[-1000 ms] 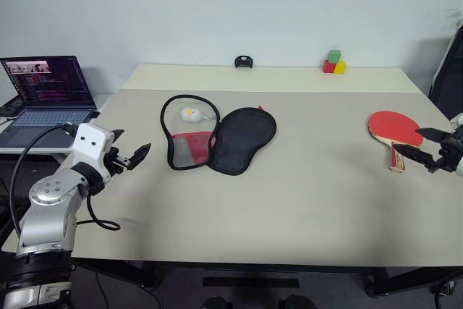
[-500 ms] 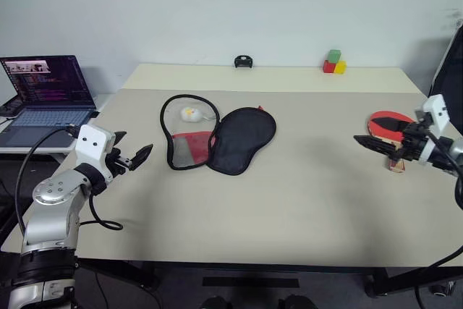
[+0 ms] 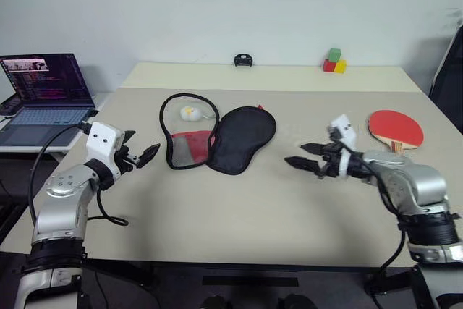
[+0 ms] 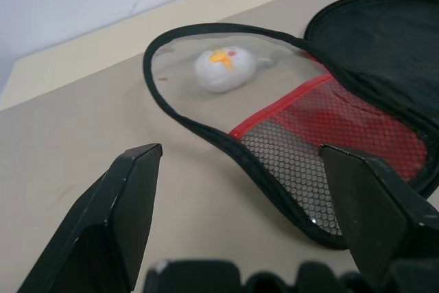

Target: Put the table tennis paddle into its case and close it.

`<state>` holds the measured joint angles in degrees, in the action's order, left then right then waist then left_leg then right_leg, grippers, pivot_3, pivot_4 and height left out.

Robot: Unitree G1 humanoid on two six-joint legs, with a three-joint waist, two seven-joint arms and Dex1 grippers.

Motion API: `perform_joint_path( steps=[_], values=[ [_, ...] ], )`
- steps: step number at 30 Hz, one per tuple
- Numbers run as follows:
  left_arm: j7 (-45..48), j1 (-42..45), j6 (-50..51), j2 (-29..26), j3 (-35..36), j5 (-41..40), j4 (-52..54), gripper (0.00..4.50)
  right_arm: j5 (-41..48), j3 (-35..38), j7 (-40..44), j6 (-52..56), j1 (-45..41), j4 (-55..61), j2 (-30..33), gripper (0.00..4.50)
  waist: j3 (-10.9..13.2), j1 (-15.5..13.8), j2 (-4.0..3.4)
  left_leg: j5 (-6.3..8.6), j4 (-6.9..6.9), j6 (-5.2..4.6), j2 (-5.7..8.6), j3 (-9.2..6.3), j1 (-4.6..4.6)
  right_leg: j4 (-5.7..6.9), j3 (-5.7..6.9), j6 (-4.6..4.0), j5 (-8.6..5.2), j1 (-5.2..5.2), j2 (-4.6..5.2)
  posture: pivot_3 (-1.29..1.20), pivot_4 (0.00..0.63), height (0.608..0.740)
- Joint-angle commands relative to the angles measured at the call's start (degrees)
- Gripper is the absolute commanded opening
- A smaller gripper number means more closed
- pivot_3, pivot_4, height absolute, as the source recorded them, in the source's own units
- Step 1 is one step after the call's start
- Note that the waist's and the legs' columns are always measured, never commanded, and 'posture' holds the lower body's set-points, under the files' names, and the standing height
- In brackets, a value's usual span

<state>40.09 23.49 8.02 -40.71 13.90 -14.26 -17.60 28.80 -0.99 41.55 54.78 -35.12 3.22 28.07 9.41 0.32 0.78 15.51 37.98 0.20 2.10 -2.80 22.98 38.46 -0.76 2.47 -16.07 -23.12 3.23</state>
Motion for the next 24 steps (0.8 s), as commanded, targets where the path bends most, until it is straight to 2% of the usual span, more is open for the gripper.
perform_joint_path(
  steps=[1, 5, 11, 17, 24],
  values=[
    [0.81, 1.55, -1.51, -1.05, 0.60, -0.08, 0.79, 4.01, -1.25, -1.20, -3.14, -0.72, -3.16, -1.20, -3.28, 4.48, 0.00, 0.12, 0.02, 0.00, 0.02, 0.01, 0.03, 0.06, 0.04, 0.15, -0.09, 0.00, 0.00, -0.14, 0.01, 0.00, 0.150, 0.740],
    [2.86, 3.34, -1.35, -1.35, -0.41, -0.01, -0.33, 4.01, -6.54, -3.11, -9.81, -5.24, -9.99, -14.68, -11.75, 4.48, -0.01, 0.87, 0.05, -0.03, 0.06, 0.04, 0.06, 0.08, -0.06, 0.41, -0.11, 0.00, 0.00, -0.18, -0.01, 0.00, 0.150, 0.740],
    [4.13, 4.54, -2.14, -1.53, -0.79, 0.39, -2.15, 4.01, -10.76, -2.82, -13.56, -10.04, -14.74, -26.59, -17.42, 4.48, -0.01, 1.43, 0.05, -0.12, 0.06, 0.16, 0.08, 0.02, -0.10, 0.53, -0.08, -0.04, 0.02, -0.18, -0.04, 0.00, 0.150, 0.740],
    [4.88, 5.20, -2.31, -1.60, -1.08, 0.73, -2.65, 4.01, -12.39, -1.67, -14.78, -13.88, -18.88, -37.27, -22.07, 4.48, -0.01, 1.67, 0.05, -0.14, 0.04, 0.20, 0.07, 0.03, -0.08, 0.55, -0.10, -0.04, 0.02, -0.26, -0.05, 0.00, 0.150, 0.740],
    [5.18, 5.61, -2.19, -1.77, -1.16, 0.99, -2.88, 4.01, -12.22, -0.72, -13.38, -17.21, -23.13, -44.13, -27.82, 4.48, -0.01, 1.99, 0.05, -0.14, 0.01, 0.20, 0.06, 0.02, -0.08, 0.56, -0.11, -0.04, 0.02, -0.29, -0.06, 0.00, 0.150, 0.740]
  ],
)
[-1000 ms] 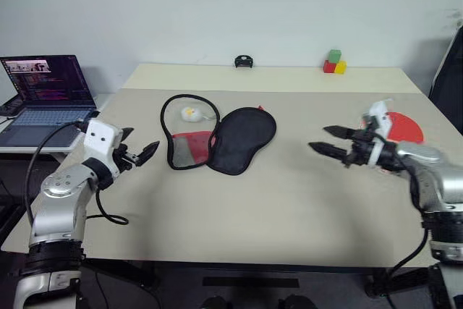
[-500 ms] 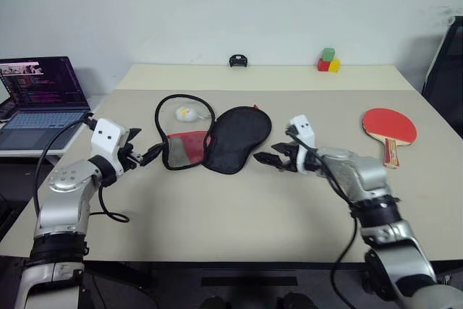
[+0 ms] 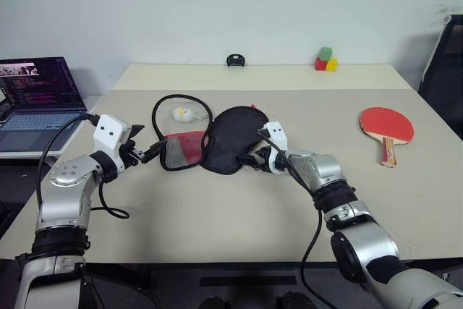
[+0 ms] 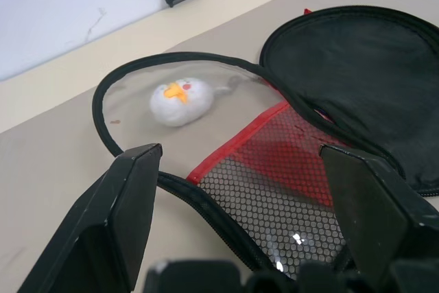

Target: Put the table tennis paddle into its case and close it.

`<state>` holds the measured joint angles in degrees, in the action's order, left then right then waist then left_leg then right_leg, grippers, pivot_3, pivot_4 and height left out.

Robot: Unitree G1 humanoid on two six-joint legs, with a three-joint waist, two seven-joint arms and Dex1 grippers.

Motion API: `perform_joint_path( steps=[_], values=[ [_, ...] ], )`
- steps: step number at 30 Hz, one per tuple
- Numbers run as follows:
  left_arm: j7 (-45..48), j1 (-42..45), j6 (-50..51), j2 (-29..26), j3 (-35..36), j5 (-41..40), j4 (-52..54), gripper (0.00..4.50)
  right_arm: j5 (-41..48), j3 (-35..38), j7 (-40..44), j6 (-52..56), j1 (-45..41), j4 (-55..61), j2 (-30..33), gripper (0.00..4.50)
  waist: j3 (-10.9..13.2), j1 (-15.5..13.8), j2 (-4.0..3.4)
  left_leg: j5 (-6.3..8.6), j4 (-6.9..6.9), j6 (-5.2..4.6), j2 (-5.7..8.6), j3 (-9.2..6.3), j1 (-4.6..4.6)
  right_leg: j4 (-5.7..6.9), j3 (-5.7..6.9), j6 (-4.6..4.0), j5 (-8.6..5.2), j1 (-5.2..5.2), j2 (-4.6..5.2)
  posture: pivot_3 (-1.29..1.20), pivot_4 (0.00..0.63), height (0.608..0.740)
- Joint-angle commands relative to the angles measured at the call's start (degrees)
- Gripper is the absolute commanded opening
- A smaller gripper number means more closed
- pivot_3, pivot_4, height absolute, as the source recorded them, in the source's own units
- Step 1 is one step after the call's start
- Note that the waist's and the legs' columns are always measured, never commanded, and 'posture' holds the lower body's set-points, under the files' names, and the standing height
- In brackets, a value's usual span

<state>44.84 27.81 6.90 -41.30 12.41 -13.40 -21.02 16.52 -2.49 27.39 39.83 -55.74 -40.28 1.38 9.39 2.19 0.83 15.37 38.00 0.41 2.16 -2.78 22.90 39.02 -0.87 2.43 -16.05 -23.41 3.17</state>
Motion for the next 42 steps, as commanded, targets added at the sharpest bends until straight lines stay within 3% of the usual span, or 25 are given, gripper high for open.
perform_joint_path(
  steps=[1, 7, 10, 21, 28, 42],
  values=[
    [0.42, 1.27, -1.04, -1.19, 0.29, 0.16, 0.63, 4.01, -0.42, 0.45, 0.89, -2.92, -3.01, -1.87, -2.00, 4.48, 0.00, 0.19, 0.00, 0.00, -0.01, 0.00, 0.00, -0.01, 0.00, 0.00, 0.00, 0.00, 0.00, 0.00, 0.00, 0.00, 0.150, 0.740],
    [0.20, 1.00, -0.89, -1.27, 0.31, 0.15, 1.11, 4.01, -2.86, -0.88, 1.17, -6.07, -4.14, -5.82, -5.49, 4.48, -0.02, 0.27, 0.03, -0.01, -0.02, 0.02, 0.00, -0.01, 0.01, 0.00, -0.01, 0.00, 0.00, -0.02, 0.00, 0.00, 0.150, 0.740],
    [0.08, 0.43, -0.95, -1.37, 0.56, 0.07, 1.43, 4.01, -3.54, -0.36, -0.06, -7.08, -4.04, -6.65, -5.92, 3.87, -0.02, 0.27, 0.03, -0.02, -0.02, 0.04, 0.01, -0.02, 0.02, 0.00, -0.01, 0.00, 0.00, -0.03, 0.01, 0.00, 0.150, 0.740],
    [0.15, 0.55, -1.39, -0.62, -0.66, 0.77, 1.39, 4.01, -2.17, 4.40, -3.13, -2.80, -3.06, -6.20, -5.13, 0.01, -0.02, 0.37, 0.03, -0.02, -0.04, 0.05, 0.00, -0.02, 0.02, 0.01, -0.02, 0.00, 0.00, -0.05, 0.01, 0.00, 0.150, 0.740],
    [0.67, 2.98, -0.61, 1.41, -3.10, 0.97, 2.41, 4.01, 0.53, 7.88, -3.18, 4.24, -1.93, -1.46, -1.20, 0.01, -0.02, 0.26, 0.04, -0.02, -0.03, 0.05, 0.01, -0.03, 0.04, 0.00, -0.01, 0.00, 0.00, -0.05, 0.02, 0.00, 0.150, 0.740],
    [1.49, 7.24, 1.24, 7.87, -9.34, 0.71, 6.63, 4.01, 0.15, 3.79, 6.08, 18.20, 5.44, 11.71, 18.73, 0.01, -0.03, -0.31, 0.04, -0.02, -0.02, 0.03, 0.02, 0.02, 0.08, -0.02, -0.02, 0.00, 0.00, -0.02, 0.01, 0.00, 0.150, 0.740]
  ],
)
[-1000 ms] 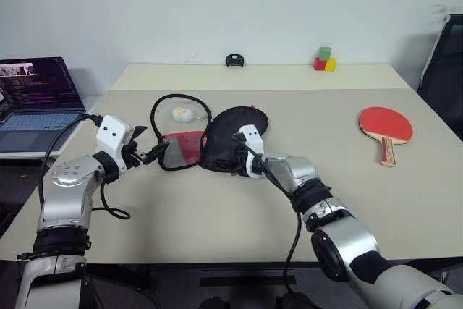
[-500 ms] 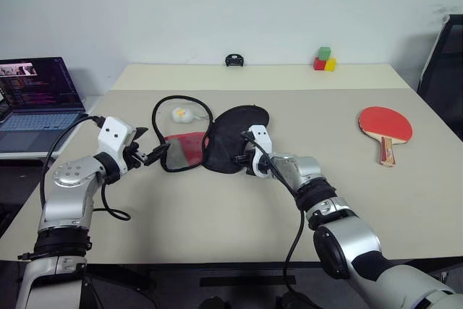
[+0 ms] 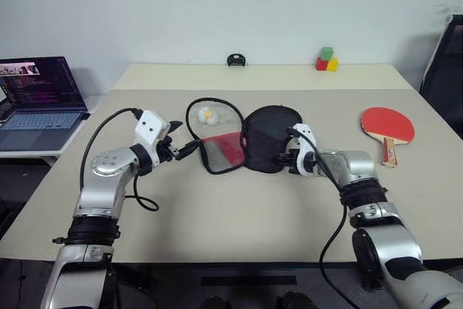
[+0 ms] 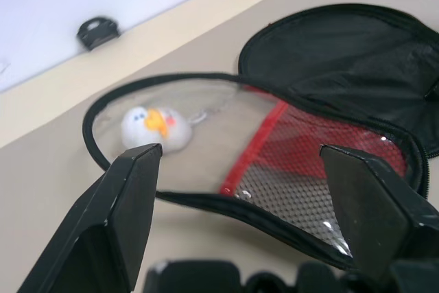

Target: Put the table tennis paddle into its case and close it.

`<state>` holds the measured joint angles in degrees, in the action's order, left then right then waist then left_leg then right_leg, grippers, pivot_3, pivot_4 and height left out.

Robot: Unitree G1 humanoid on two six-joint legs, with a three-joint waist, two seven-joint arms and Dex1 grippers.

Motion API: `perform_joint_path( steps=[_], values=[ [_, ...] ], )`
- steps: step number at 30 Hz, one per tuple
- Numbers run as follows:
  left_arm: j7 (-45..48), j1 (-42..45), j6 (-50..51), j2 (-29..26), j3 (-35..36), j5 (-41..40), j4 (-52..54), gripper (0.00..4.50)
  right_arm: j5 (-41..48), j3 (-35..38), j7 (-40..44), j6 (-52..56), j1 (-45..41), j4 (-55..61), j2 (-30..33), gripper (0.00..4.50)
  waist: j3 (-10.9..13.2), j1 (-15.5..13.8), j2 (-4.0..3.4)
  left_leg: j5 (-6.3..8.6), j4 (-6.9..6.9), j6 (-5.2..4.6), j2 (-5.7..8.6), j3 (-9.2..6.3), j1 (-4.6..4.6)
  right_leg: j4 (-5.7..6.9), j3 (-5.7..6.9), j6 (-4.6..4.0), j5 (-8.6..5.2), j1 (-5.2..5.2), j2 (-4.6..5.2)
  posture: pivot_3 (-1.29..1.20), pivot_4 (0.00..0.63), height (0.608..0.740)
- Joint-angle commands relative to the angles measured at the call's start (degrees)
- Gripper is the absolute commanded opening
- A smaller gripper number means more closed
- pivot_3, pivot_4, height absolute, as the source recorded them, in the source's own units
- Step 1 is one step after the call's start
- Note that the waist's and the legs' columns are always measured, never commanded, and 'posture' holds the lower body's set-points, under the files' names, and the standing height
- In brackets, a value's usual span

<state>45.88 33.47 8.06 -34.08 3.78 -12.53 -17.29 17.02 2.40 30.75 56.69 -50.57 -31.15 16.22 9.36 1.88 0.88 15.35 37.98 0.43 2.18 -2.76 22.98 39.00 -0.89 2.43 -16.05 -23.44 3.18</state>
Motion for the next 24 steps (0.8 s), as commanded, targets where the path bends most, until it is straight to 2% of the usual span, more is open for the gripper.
perform_joint_path(
  steps=[1, 9, 24],
  values=[
    [0.39, 1.94, 0.20, 1.22, -1.06, -0.17, 2.95, 4.01, -0.61, -1.68, 3.90, 1.53, 0.26, 2.48, 5.62, 0.01, 0.00, -0.02, 0.00, 0.00, 0.00, 0.00, 0.01, 0.01, 0.00, 0.00, 0.00, 0.00, 0.00, 0.00, 0.00, 0.00, 0.150, 0.740],
    [0.81, 3.23, 1.40, 6.03, -4.44, -0.40, 5.01, 4.01, -2.62, -7.32, 12.92, 0.79, -1.05, -0.84, 15.20, 0.01, 0.01, -0.17, 0.02, 0.00, 0.03, -0.02, 0.02, 0.00, 0.00, -0.04, 0.03, 0.00, 0.00, 0.07, 0.00, 0.00, 0.150, 0.740],
    [5.75, 1.82, 6.90, 8.84, -7.26, -3.75, 12.11, 4.01, -10.18, -13.48, 24.41, -8.18, -8.87, -15.65, 21.30, 0.01, 0.03, -0.16, 0.04, -0.01, 0.06, -0.02, 0.02, 0.02, -0.01, -0.06, 0.03, 0.00, 0.00, 0.11, -0.02, 0.00, 0.150, 0.740]
  ],
)
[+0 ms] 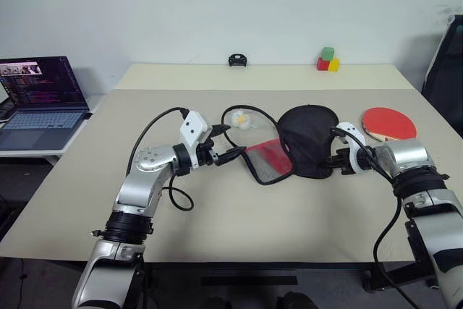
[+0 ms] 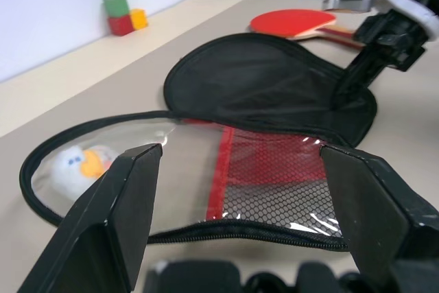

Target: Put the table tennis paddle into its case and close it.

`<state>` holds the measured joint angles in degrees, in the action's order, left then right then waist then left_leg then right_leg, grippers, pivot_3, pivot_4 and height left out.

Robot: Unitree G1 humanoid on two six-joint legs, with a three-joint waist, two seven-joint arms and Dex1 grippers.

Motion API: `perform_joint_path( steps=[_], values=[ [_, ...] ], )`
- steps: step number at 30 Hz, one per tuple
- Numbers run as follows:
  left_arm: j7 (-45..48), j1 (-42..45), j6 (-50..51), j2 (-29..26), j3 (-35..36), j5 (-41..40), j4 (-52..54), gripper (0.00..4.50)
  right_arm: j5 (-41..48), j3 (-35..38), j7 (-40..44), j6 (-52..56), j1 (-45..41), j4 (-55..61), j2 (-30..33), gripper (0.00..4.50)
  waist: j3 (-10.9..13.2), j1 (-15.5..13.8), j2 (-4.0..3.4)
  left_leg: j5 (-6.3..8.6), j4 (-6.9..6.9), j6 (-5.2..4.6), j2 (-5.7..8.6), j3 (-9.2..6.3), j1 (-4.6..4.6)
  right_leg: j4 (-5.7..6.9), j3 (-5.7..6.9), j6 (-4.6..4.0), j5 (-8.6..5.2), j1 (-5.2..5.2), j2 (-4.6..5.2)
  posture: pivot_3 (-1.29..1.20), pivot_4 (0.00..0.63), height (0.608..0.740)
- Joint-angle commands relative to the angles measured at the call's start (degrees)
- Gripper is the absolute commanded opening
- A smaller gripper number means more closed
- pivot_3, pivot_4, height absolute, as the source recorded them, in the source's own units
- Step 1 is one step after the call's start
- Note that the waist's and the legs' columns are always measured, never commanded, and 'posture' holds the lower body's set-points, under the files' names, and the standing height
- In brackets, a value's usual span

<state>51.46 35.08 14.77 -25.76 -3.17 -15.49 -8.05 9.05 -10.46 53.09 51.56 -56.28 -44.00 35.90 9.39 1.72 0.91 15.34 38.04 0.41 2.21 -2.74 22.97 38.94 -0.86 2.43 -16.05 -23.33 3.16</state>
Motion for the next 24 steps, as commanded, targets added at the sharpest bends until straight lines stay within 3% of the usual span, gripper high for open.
perform_joint_path(
  steps=[1, 12, 15, 19, 24],
  values=[
    [0.01, 0.24, 0.27, 0.70, -0.33, -0.69, 2.90, 4.01, -3.02, -0.93, 2.48, -4.18, -3.94, -4.37, 1.61, 0.01, 0.00, 0.00, 0.00, 0.00, 0.00, 0.00, 0.00, 0.00, 0.00, 0.00, 0.00, 0.00, 0.00, 0.00, 0.00, 0.00, 0.150, 0.740],
    [-0.57, -0.76, 0.30, 0.39, -0.31, -0.27, 3.51, 4.01, -7.58, -0.69, 2.43, -11.11, -8.36, -15.56, -0.38, 0.01, 0.00, 0.02, 0.00, -0.01, 0.00, 0.01, -0.01, 0.00, 0.00, -0.01, -0.01, 0.00, 0.00, 0.00, 0.00, 0.00, 0.150, 0.740],
    [-0.61, -0.88, 0.12, 0.18, -0.31, -0.19, 3.39, 4.01, -7.83, -0.38, 2.14, -11.63, -8.82, -16.74, -0.58, 0.63, 0.00, 0.01, 0.00, -0.01, 0.02, 0.01, 0.00, 0.01, -0.01, 0.01, -0.02, 0.00, 0.00, 0.01, 0.00, 0.00, 0.150, 0.740],
    [-0.91, -1.07, -0.24, 0.29, -0.53, 0.19, 3.17, 4.01, -8.05, 0.31, 2.04, -11.63, -9.55, -17.44, -0.27, 1.92, 0.00, 0.01, 0.00, -0.01, 0.03, 0.02, 0.00, 0.00, -0.03, 0.01, -0.02, 0.00, 0.00, 0.03, 0.00, 0.00, 0.150, 0.740],
    [-0.93, -1.48, -0.48, 0.18, -0.40, 0.30, 3.15, 4.01, -7.65, 2.35, 2.27, -10.28, -10.21, -16.40, 0.99, 1.92, 0.00, 0.00, 0.00, -0.01, 0.03, 0.02, 0.00, 0.00, -0.02, 0.01, -0.01, 0.00, 0.00, 0.03, 0.00, 0.00, 0.150, 0.740]
  ],
)
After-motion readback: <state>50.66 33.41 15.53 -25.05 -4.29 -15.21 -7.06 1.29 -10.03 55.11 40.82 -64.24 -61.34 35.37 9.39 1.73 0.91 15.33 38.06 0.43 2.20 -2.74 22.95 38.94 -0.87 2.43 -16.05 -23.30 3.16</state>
